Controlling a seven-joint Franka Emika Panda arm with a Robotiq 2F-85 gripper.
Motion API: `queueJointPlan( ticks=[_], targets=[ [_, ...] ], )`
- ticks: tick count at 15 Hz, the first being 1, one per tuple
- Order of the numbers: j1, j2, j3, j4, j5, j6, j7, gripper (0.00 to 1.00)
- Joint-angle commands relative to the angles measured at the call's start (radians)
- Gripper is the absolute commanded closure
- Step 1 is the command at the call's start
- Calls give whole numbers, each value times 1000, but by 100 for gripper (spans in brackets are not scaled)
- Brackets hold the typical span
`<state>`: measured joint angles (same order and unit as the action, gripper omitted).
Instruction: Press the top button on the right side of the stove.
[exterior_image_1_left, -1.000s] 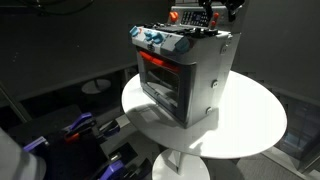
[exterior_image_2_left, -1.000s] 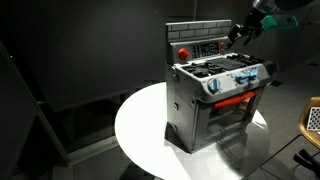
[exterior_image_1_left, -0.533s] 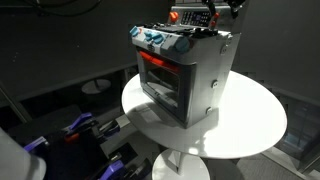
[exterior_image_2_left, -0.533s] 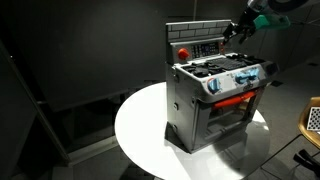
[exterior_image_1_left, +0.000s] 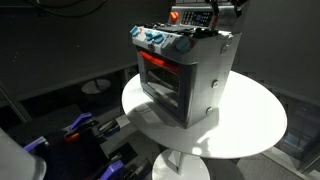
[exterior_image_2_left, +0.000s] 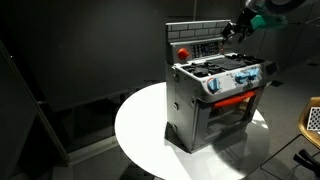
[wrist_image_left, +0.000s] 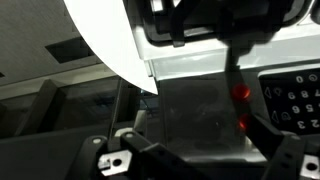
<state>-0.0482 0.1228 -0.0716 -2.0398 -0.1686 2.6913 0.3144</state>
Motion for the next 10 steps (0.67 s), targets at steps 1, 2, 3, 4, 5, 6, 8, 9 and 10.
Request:
queueJointPlan(
  ticks=[1, 2, 3, 4, 5, 6, 8, 9, 10],
  targets=[
    [17, 39, -25, 46, -42, 2, 48, 0],
    [18, 40, -27, 46, -47, 2, 51, 0],
    [20, 40, -28, 45, -51, 2, 53, 0],
    [21, 35, -28, 41, -50, -1, 51, 0],
    [22, 26, -29, 36, -49, -8, 49, 0],
    [20, 16, -26, 30, -36, -15, 37, 0],
    [16, -6, -25, 19, -25, -34, 25, 0],
    [13, -20, -23, 11, -12, -48, 9, 0],
    [12, -32, -25, 6, -16, -63, 12, 0]
  ],
)
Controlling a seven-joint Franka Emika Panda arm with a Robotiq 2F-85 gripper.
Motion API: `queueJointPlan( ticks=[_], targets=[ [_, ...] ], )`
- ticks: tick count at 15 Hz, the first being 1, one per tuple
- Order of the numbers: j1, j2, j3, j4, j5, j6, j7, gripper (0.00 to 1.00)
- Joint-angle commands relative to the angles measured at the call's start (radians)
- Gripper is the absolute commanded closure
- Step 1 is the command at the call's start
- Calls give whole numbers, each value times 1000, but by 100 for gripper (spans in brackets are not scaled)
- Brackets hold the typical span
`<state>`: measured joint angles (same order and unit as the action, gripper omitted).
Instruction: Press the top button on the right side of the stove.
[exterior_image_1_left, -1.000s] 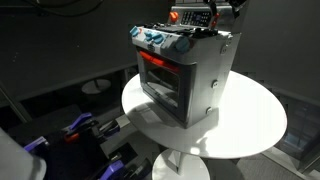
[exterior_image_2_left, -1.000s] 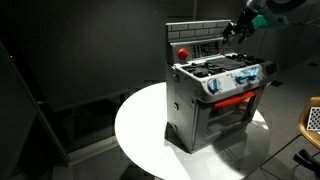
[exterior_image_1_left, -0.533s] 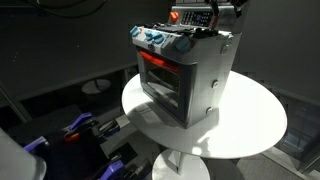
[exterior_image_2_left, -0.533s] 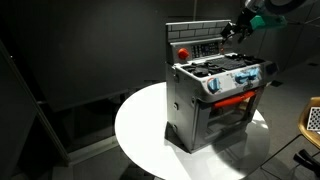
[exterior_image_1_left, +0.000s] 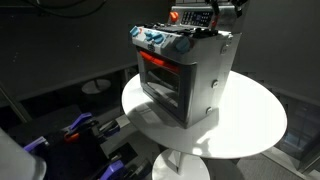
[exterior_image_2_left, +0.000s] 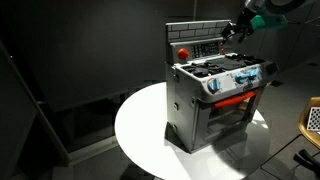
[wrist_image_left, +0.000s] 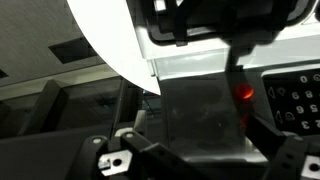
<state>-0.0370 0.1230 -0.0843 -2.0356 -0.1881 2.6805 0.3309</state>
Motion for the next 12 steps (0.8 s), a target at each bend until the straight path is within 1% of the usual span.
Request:
queueJointPlan(
  ticks=[1, 4, 6, 12],
  targets=[
    [-2, -46, -11, -2, 12, -75, -17, 0],
    [-14, -96, -8, -14, 40, -181, -65, 0],
    [-22, -130, -5, -13, 69, -278, -113, 0],
    [-35, -223, -9, 12, 123, -608, -236, 0]
  ],
)
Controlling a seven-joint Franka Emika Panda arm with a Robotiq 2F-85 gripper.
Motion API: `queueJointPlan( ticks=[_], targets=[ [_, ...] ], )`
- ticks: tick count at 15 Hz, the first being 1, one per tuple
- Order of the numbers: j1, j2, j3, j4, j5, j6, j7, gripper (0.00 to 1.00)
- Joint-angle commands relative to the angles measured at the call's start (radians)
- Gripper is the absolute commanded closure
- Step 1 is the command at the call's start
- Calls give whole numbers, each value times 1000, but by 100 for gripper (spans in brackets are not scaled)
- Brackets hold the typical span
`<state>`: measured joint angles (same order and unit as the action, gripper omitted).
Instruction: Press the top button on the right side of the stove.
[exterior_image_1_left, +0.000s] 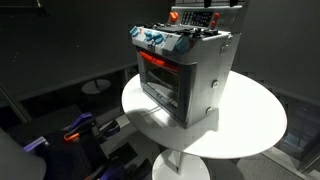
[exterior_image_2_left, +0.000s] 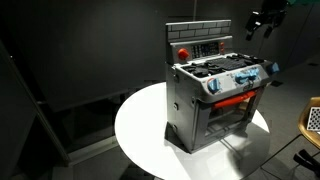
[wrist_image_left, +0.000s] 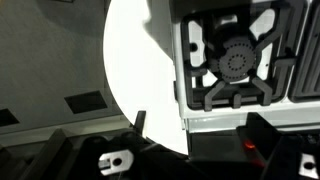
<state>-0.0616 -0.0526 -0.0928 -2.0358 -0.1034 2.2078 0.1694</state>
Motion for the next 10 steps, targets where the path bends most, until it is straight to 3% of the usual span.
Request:
queueJointPlan(
  ticks=[1, 5, 10],
  targets=[
    [-12, -60, -2, 16, 49, -187, -98, 0],
    [-15, -104, -2, 27, 52, -360, -140, 0],
    [-23, -136, 1, 8, 26, -432, -102, 0]
  ],
)
